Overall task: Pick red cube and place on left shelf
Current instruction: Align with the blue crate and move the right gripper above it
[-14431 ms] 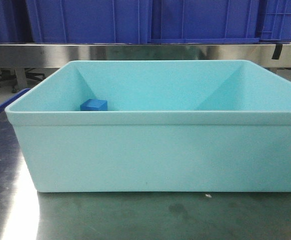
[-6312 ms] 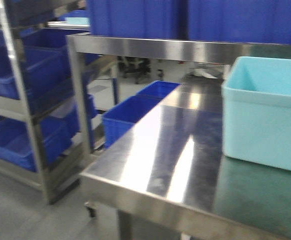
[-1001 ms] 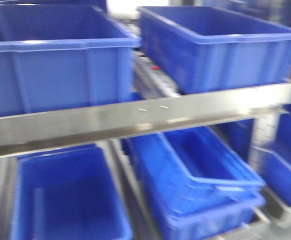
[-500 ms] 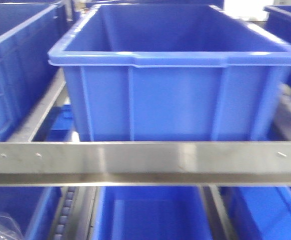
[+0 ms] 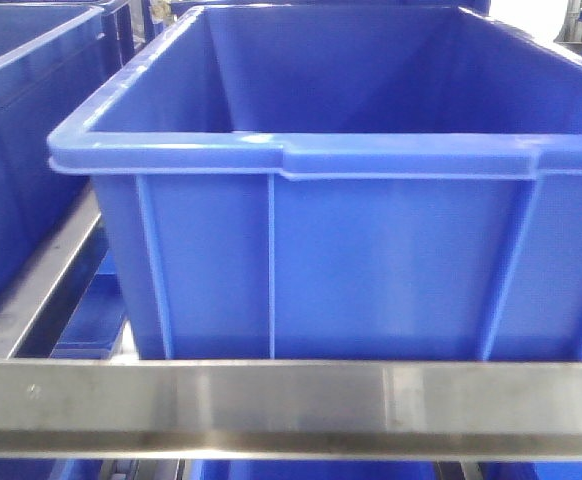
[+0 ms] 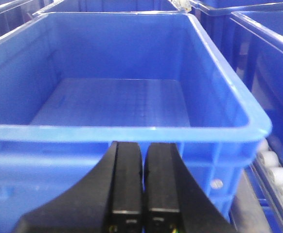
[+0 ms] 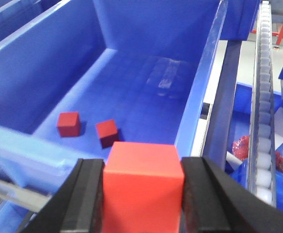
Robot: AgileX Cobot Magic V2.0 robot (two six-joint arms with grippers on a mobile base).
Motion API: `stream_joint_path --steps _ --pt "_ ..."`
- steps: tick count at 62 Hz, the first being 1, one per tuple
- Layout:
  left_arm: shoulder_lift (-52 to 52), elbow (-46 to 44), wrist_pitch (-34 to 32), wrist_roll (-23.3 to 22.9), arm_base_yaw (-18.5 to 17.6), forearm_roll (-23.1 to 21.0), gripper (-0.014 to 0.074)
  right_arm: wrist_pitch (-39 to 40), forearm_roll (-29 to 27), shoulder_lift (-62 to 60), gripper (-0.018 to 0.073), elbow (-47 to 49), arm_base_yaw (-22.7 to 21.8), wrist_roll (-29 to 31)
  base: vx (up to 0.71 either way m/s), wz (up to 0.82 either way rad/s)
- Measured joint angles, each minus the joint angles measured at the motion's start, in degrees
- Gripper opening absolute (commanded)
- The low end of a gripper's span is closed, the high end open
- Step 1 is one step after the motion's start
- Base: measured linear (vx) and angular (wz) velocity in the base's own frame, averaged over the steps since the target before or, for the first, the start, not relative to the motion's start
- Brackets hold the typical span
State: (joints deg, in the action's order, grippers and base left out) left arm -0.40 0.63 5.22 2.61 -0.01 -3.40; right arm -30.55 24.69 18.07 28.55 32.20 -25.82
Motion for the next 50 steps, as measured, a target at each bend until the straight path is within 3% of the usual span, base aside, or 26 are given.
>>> stream_joint_path --steps 50 --pt "0.0 0.0 0.0 0.0 0.0 0.0 0.009 0.0 0.0 0.0 0.0073 0.0 0.0 0.0 0.03 0.02"
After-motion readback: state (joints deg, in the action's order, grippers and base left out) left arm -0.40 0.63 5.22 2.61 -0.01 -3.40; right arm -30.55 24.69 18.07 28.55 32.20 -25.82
